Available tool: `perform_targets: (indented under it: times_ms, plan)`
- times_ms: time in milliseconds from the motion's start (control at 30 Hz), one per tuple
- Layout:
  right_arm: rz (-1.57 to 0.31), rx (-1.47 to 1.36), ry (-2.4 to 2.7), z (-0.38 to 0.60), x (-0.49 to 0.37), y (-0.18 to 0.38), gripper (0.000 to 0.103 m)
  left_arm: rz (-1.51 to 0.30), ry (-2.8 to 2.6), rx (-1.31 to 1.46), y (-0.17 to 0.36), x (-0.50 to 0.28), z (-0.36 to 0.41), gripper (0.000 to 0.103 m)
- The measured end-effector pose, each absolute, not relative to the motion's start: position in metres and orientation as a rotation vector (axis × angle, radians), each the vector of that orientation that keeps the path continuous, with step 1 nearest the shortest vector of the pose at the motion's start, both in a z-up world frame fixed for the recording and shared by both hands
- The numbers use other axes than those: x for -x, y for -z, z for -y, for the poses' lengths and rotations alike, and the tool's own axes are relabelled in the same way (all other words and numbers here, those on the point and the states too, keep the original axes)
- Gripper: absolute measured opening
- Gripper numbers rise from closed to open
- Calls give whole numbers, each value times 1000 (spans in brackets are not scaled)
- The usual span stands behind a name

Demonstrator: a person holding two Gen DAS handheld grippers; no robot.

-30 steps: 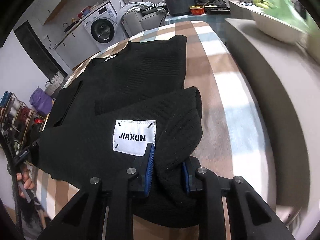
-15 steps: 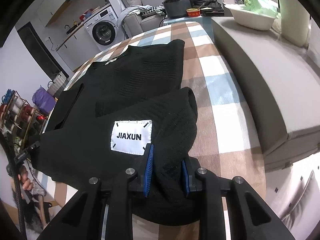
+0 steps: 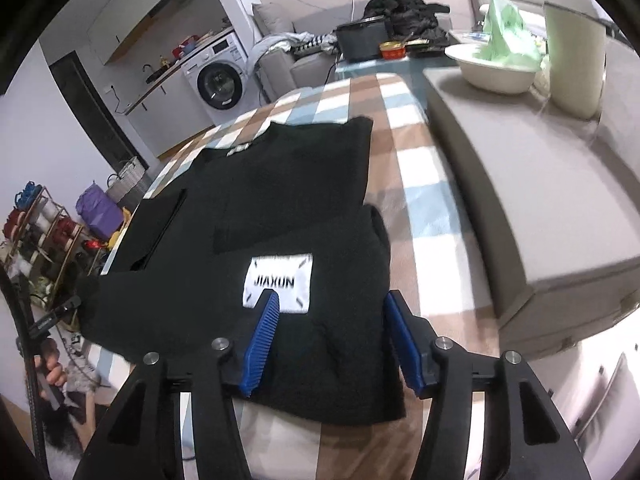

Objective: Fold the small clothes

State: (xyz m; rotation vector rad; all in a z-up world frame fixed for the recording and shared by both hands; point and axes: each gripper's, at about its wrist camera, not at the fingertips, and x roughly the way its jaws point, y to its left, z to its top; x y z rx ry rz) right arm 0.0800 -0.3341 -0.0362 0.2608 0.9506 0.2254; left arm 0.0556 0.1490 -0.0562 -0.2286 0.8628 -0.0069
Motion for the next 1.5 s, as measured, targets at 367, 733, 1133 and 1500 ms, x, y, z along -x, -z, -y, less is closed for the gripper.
perform_targets:
  times_ms: [367, 733, 1133, 1500]
  plan:
    - [-1003, -256, -317, 333, -72, 46, 60, -960, 91, 210, 76, -51, -131, 46]
    - [-1042, -316, -346, 344, -70, 50, 57, -928, 163, 211, 60, -47, -119, 41]
    - [-938, -274, -321, 344, -60, 26, 5, -772, 143, 243, 36, -46, -123, 5]
    - [-688, -477, -318, 359, -71, -11, 5, -621, 140, 405, -11, -84, -160, 5]
